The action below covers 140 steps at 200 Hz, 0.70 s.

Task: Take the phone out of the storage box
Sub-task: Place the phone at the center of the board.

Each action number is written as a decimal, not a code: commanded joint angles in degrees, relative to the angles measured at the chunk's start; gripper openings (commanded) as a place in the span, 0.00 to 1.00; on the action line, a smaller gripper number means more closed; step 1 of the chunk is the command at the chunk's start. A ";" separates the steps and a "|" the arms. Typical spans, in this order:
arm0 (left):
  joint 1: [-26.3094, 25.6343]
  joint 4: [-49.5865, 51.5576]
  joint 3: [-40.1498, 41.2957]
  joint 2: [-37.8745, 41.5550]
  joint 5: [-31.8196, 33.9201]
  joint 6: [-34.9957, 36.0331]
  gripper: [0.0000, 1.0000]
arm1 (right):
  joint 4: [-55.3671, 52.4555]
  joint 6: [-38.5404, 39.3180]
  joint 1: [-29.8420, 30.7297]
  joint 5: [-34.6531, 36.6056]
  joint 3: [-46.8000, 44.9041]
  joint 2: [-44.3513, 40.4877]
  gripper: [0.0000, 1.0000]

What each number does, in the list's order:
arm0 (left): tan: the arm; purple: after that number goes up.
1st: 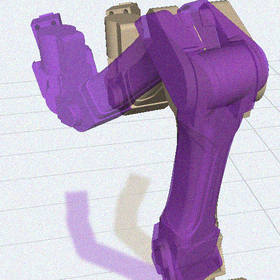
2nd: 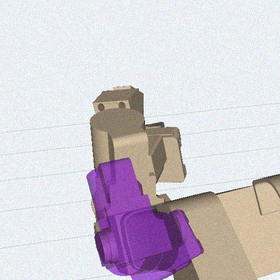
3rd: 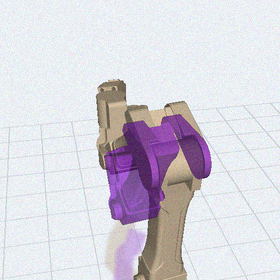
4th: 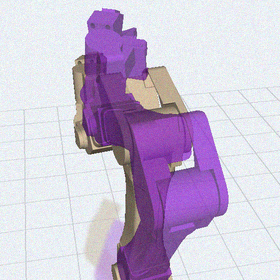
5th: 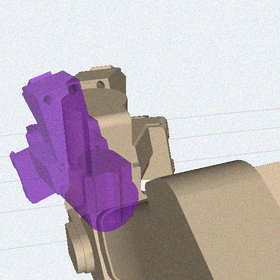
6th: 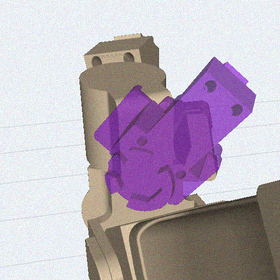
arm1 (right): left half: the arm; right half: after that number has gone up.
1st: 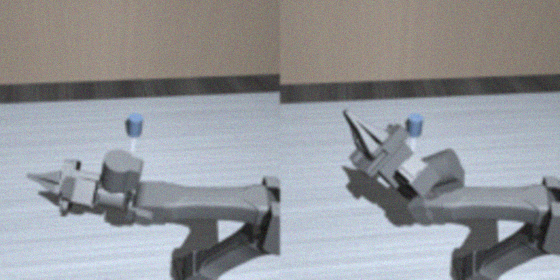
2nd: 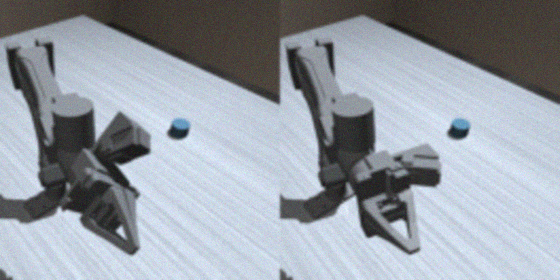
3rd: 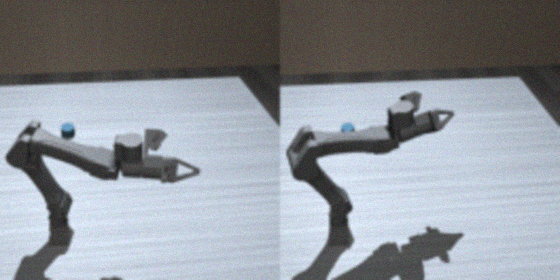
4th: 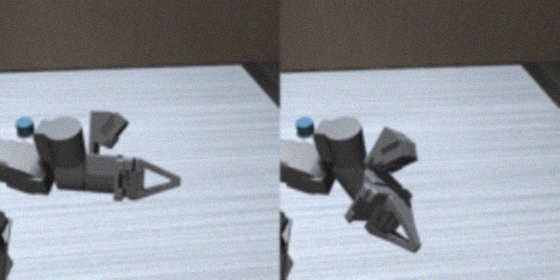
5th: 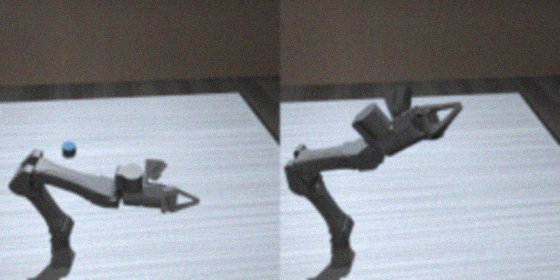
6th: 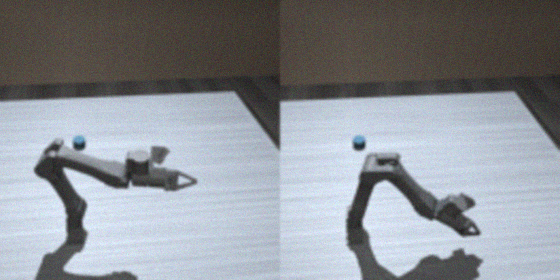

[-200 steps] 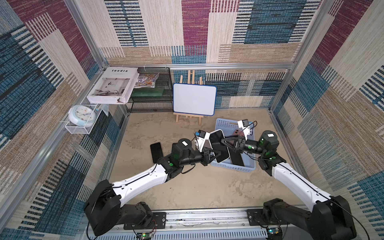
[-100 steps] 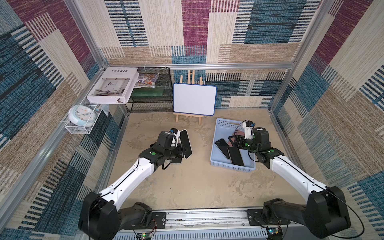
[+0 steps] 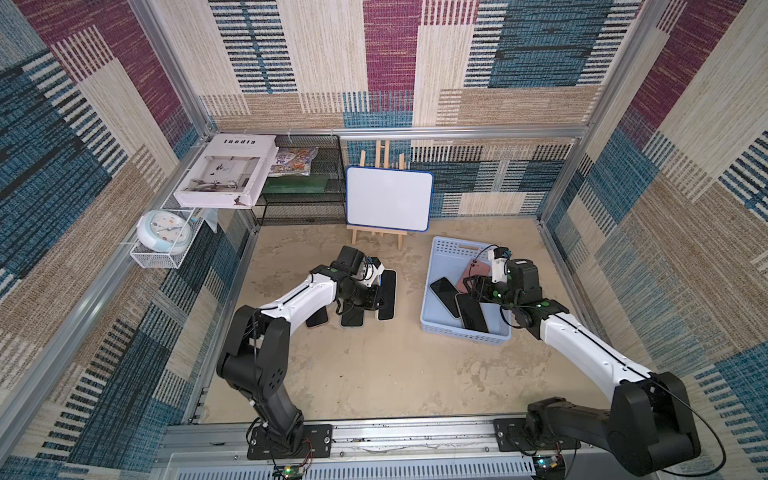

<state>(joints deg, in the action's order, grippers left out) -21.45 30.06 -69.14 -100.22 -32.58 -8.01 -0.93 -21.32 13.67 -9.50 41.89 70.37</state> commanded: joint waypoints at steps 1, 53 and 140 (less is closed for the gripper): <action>0.75 0.95 -2.11 -4.31 -5.78 2.99 0.00 | -0.14 0.67 -0.72 -0.85 -0.44 -0.41 0.69; 2.36 0.83 -3.27 -8.74 -6.11 3.61 0.19 | 0.29 0.49 -1.63 -1.36 -0.76 0.19 0.69; 4.40 2.83 -2.64 -6.92 10.27 1.46 0.56 | 0.83 0.22 -2.03 -1.94 -0.71 2.12 0.69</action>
<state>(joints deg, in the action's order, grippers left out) -17.19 32.62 -72.31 -109.40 -29.93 -5.41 -0.91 -21.23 11.66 -11.60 41.15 72.53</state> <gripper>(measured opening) 0.554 0.688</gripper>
